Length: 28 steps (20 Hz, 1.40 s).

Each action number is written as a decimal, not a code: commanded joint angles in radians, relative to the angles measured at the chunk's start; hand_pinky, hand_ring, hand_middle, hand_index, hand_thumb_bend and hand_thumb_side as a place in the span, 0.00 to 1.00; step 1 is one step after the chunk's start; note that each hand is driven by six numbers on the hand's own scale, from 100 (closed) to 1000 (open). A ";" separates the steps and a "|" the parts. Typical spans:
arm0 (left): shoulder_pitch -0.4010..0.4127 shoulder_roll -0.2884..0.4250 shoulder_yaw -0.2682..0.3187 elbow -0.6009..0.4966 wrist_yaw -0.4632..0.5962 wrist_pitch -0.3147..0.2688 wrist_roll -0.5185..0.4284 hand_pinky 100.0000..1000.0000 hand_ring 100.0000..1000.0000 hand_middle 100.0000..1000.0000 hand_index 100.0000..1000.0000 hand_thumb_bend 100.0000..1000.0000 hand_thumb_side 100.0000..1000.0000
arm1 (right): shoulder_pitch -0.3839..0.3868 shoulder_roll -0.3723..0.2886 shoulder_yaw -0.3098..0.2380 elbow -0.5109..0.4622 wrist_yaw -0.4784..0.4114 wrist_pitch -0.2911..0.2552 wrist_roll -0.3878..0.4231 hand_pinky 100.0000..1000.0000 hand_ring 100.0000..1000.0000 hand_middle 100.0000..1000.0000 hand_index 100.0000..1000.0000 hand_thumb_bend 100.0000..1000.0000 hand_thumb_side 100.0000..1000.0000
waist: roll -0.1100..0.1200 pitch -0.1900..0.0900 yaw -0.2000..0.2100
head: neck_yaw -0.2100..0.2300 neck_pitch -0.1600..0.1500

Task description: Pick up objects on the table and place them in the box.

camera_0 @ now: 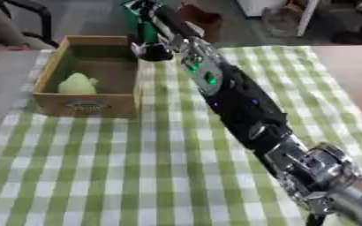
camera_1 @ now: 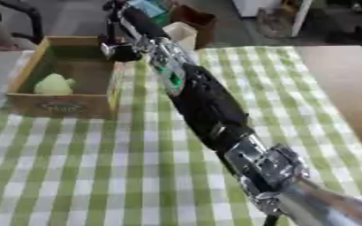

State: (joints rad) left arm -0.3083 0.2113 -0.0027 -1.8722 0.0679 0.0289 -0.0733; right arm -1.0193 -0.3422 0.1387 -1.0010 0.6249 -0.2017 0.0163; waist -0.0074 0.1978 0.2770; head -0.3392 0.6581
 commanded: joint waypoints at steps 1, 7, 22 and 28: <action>-0.005 0.024 0.017 -0.014 -0.009 -0.001 0.012 0.43 0.73 0.67 0.47 0.10 0.33 | 0.024 -0.115 0.004 -0.114 -0.166 -0.004 -0.001 0.73 0.82 0.79 0.85 0.00 0.17 | 0.004 -0.012 -0.010 | 0.021 -0.010; 0.006 0.026 0.032 -0.005 -0.016 0.003 0.030 0.43 0.73 0.67 0.47 0.10 0.34 | 0.205 -0.284 -0.028 -0.327 -0.437 0.041 -0.087 0.69 0.80 0.75 0.82 0.00 0.23 | 0.003 -0.006 -0.049 | 0.043 -0.005; 0.070 0.015 0.042 0.025 -0.025 0.013 0.039 0.43 0.74 0.68 0.47 0.10 0.39 | 0.450 -0.277 -0.122 -0.469 -0.606 0.104 -0.181 0.67 0.77 0.71 0.80 0.00 0.27 | 0.014 -0.035 -0.159 | 0.108 0.084; 0.074 0.009 0.048 0.024 -0.030 0.016 0.046 0.43 0.75 0.69 0.47 0.10 0.40 | 0.468 -0.266 -0.126 -0.490 -0.612 0.101 -0.180 0.67 0.76 0.70 0.80 0.00 0.26 | 0.009 -0.023 -0.158 | 0.135 0.102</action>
State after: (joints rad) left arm -0.2284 0.2111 0.0341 -1.8352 0.0428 0.0453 -0.0324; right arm -0.5421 -0.5920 0.0251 -1.4643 0.0208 -0.0987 -0.1620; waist 0.0026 0.1893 0.1184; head -0.2119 0.7495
